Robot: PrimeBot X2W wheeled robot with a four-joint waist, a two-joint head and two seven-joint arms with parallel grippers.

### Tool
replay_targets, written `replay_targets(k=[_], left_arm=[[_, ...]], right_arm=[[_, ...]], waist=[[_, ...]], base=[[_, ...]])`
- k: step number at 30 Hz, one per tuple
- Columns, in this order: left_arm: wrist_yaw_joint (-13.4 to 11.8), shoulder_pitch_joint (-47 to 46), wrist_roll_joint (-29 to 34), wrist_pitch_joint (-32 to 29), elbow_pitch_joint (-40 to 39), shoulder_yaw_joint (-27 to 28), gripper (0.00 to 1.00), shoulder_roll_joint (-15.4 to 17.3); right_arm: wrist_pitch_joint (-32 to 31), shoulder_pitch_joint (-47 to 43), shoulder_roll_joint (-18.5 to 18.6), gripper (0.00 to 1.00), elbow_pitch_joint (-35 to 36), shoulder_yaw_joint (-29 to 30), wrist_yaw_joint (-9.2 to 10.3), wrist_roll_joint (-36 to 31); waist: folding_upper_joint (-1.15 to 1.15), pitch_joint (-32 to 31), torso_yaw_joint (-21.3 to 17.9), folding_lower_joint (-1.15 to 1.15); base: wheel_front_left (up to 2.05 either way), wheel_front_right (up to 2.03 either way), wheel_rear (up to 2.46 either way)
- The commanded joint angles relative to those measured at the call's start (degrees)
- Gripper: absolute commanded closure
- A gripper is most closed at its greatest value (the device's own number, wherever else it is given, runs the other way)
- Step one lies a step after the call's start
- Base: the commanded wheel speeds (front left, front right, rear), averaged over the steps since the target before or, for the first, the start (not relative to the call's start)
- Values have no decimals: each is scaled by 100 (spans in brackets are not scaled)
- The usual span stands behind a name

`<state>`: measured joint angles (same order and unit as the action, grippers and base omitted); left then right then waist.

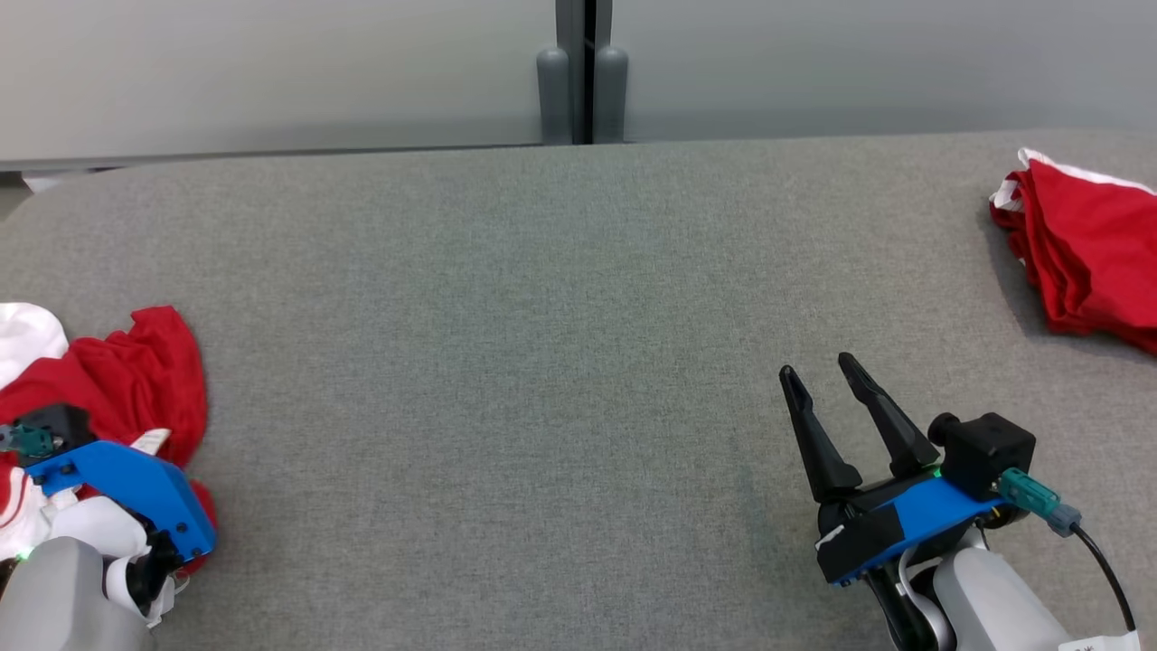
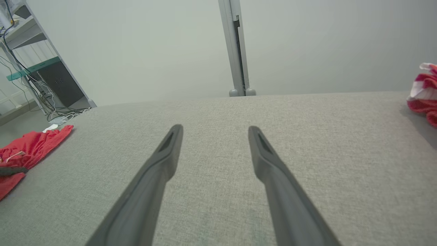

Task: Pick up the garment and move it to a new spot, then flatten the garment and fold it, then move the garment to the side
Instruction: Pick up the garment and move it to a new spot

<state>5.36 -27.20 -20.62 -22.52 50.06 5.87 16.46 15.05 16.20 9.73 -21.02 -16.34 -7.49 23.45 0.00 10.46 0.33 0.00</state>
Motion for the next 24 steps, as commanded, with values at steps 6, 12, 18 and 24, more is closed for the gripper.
replay_targets(k=[6, 12, 18, 24], left_arm=[[82, -86, 109, 495, -268, -135, 100, 200], [126, -66, 165, 643, -989, -327, 100, 235], [95, 203, 179, 386, -2129, -520, 100, 150], [31, 461, -7, 36, -3476, -700, 100, -182]], right_arm=[[15, -182, -68, 0, -61, 38, -1, 18], [15, -362, -105, 0, -111, 37, -1, 34], [15, -498, -105, 0, -127, 75, -1, 27], [15, -505, -67, 0, -119, 117, -1, -2]], waist=[[0, -418, 83, 0], [0, -856, 144, 0], [0, -1163, -44, 0], [0, -1220, -486, 0]], base=[[0, 0, 0], [0, 0, 0], [0, 0, 0], [0, 0, 0]])
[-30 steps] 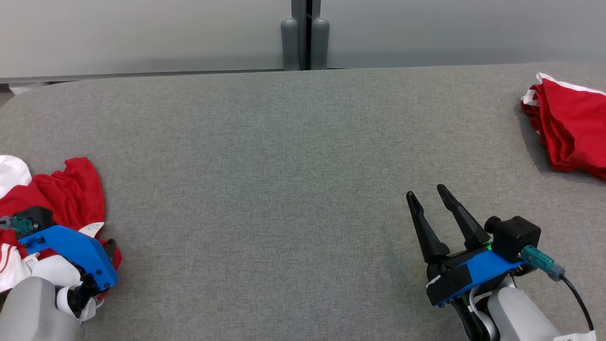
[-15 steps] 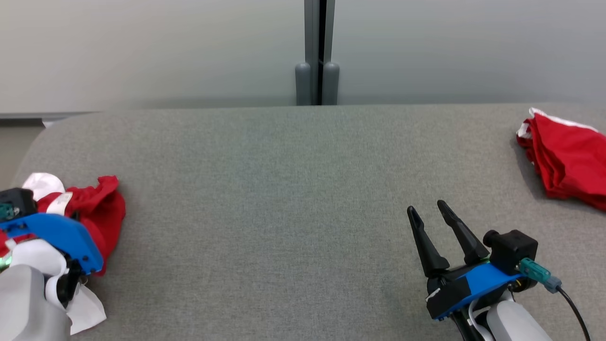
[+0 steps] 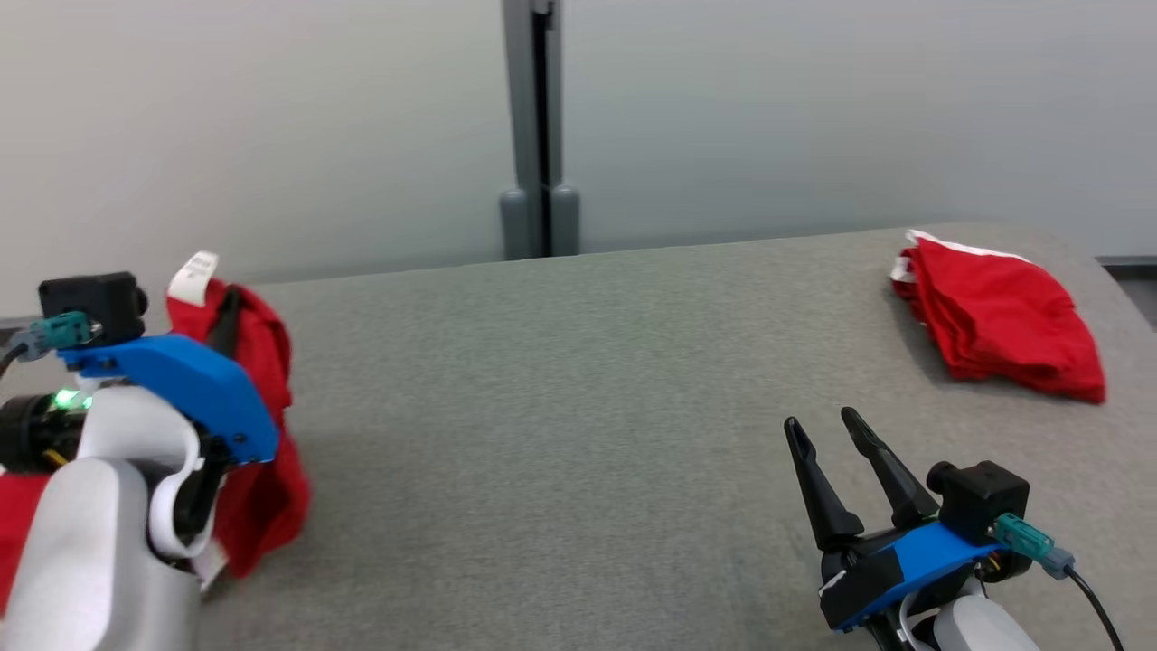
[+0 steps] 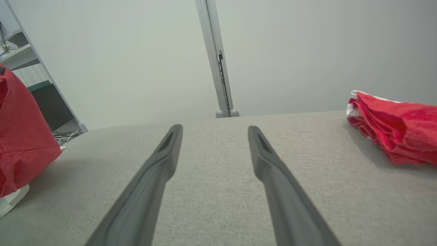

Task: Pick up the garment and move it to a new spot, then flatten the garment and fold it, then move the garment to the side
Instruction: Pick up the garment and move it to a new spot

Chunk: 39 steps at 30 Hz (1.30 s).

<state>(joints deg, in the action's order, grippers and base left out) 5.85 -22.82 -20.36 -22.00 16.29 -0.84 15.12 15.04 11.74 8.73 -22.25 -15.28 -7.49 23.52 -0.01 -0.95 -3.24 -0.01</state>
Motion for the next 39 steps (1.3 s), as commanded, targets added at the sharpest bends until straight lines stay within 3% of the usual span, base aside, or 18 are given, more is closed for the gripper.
replay_targets(k=[1, 3, 11, 19, 24, 26, 27, 33, 39], left_arm=[[-38, 55, -47, -64, -295, -68, 100, -107], [-47, 74, -61, -98, -494, -123, 100, -169], [-167, -179, -178, 6, -1283, -687, 100, -912], [-305, -444, -301, 491, -632, -1508, 100, -1199], [-540, -616, -750, 1140, 343, -2356, 100, -1210], [-580, -708, -864, 1339, 904, -2708, 54, -1213], [-554, -748, -929, 1391, 1139, -2890, 0, -1223], [-372, -964, -1326, 1631, 2125, -3737, 0, -1214], [-385, -1160, -1618, 2023, 2295, -4104, 0, -1217]], right_arm=[[16, -60, 42, 0, 2, -3, -1, -7], [17, -60, 70, 0, -7, 9, -1, 6], [17, 69, 143, 0, -14, 76, -1, 43], [16, 220, 116, 0, -32, -19, -1, 98], [16, 348, 87, 0, -49, -127, -1, 146], [16, 379, 57, 0, -53, -163, -1, 164], [16, 394, 47, 0, -68, -178, -1, 175], [16, 389, 84, 0, -153, -215, -1, 214], [16, 367, 145, 0, -187, -219, -1, 239]], waist=[[1, -77, -221, 1], [1, -70, -303, 1], [1, 95, -1095, 1], [1, 336, -1670, 1], [1, 573, -1886, 1], [1, 641, -1933, 1], [1, 670, -1942, 1], [1, 707, -1763, 1], [1, 625, -1375, 1]], base=[[0, 0, 0], [0, 0, 0], [0, 0, 0], [0, 0, 0], [0, 0, 0], [0, 0, 0], [0, 0, 0], [0, 0, 0], [0, 0, 0]])
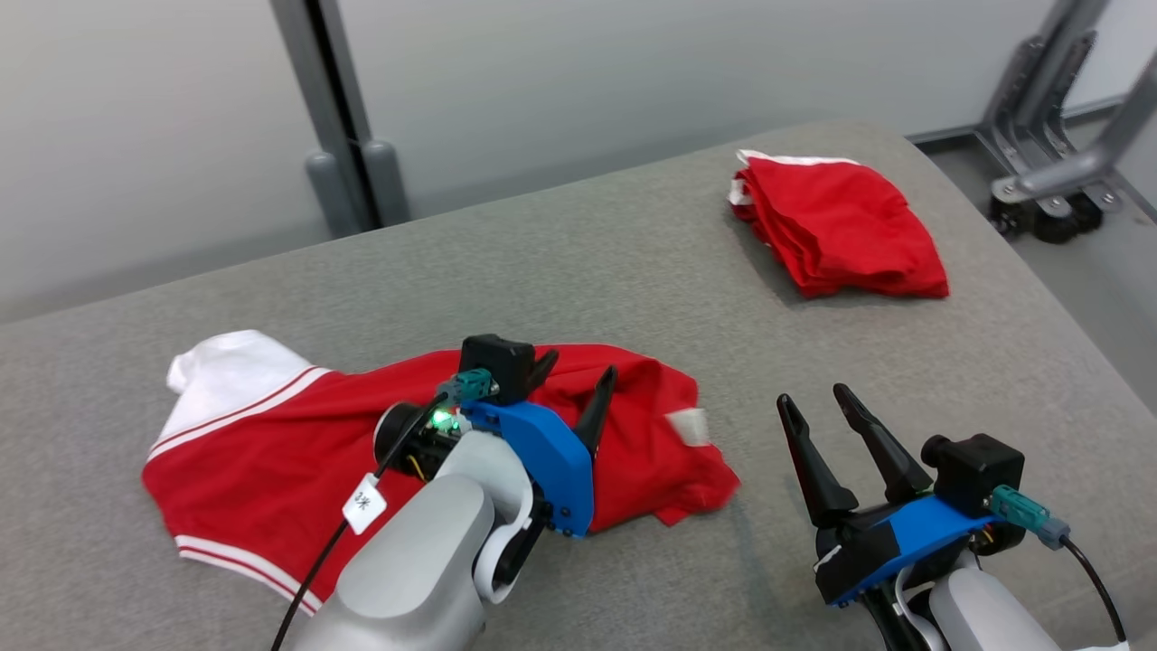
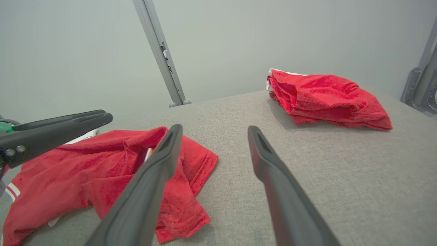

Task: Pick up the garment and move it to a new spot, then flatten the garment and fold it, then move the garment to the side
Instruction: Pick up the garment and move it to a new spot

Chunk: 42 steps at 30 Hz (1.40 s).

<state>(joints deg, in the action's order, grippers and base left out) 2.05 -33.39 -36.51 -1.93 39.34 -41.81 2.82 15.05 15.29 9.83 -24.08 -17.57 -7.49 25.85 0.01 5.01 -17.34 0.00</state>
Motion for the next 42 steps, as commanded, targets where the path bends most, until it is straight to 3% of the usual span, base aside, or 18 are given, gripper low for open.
replay_targets(k=[1, 5, 11, 19, 24, 29, 34, 42], left_arm=[[-40, -142, -11, 125, -21, -6, 0, 15], [-108, -257, 100, 694, -121, 81, 0, 102], [-464, 51, 297, 1456, -572, 384, 0, 630], [-902, 858, 387, 1692, -1418, 950, 0, 1375], [-1203, 1489, 487, 1713, -1972, 1625, 0, 1634], [-1365, 2244, 687, 1717, -2512, 2316, 0, 1599], [-1324, 2992, 945, 1717, -2975, 2874, 0, 1269], [-866, 3506, 1380, 1718, -2967, 3318, 0, 651]], right_arm=[[15, 3, 35, 0, -3, 0, -1, 0], [14, -67, 73, 0, 30, 42, -1, -39], [15, -156, 106, 0, 93, 137, -1, -4], [15, -241, 87, 0, 228, 192, -1, 79], [15, -288, 119, 0, 321, 236, -1, 68], [15, -368, 151, 0, 386, 379, -1, -17], [15, -529, 130, 0, 432, 612, -1, -117], [15, -680, 87, 0, 477, 683, -1, -230]], waist=[[-1, 7, 96, 0], [-1, -105, 355, 0], [-1, -218, 652, 0], [-1, -271, 927, 0], [-1, -332, 1012, 0], [-1, -416, 1061, 0], [-1, -463, 1063, 0], [-1, -441, 1097, 0]], base=[[0, 0, 0], [0, 0, 0], [0, 0, 0], [0, 0, 0], [0, 0, 0], [0, 0, 0], [0, 0, 0], [0, 0, 0]])
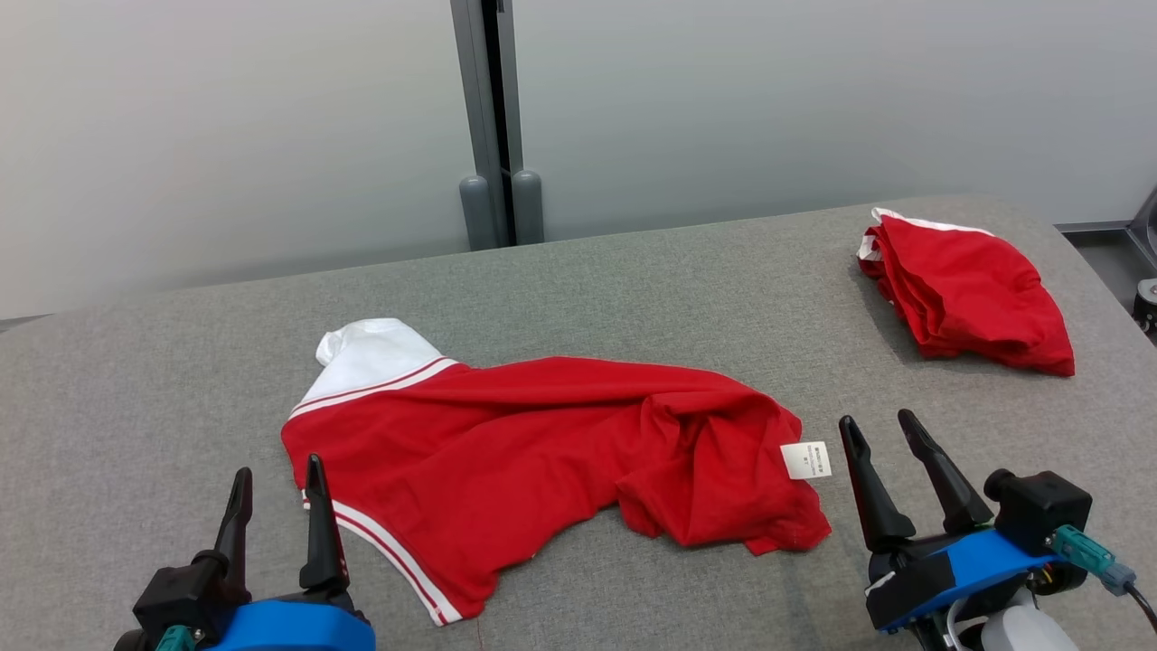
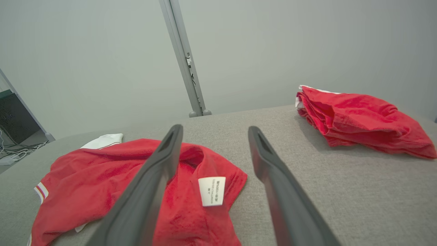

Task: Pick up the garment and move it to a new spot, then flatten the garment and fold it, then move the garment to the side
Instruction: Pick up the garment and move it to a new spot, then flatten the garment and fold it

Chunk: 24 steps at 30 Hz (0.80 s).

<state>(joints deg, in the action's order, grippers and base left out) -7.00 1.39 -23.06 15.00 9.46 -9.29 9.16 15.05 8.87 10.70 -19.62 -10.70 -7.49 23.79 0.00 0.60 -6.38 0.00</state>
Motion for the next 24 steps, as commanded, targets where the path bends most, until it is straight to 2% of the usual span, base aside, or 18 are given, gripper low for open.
replay_targets(k=[1, 8, 14, 17, 19, 24], left_arm=[[118, 17, 84, 25, 78, 92, 0, -17], [468, -136, 349, 25, 339, 343, 0, -187], [661, -181, 454, 26, 545, 390, 0, -264], [841, -215, 433, -24, 774, 237, 0, -278], [1057, -255, 484, -268, 923, -12, 0, -205], [1309, -374, 478, -1080, 1127, -552, 0, -95]], right_arm=[[15, -20, -10, 0, 45, -6, -1, -37], [15, 49, -14, 0, 27, -53, -1, -16], [15, 43, -33, 0, 3, -72, -1, 5], [15, 27, -24, 0, -5, -61, -1, 6], [15, 27, 5, 0, -13, -44, -1, 12], [15, 90, 66, 0, -26, 14, -1, 57]], waist=[[0, -1, -1, 0], [0, -17, -31, 0], [0, -20, -64, 0], [0, -24, -72, 0], [0, -24, -71, 0], [0, -8, -71, 0]], base=[[0, 0, 0], [0, 0, 0], [0, 0, 0], [0, 0, 0], [0, 0, 0], [0, 0, 0]])
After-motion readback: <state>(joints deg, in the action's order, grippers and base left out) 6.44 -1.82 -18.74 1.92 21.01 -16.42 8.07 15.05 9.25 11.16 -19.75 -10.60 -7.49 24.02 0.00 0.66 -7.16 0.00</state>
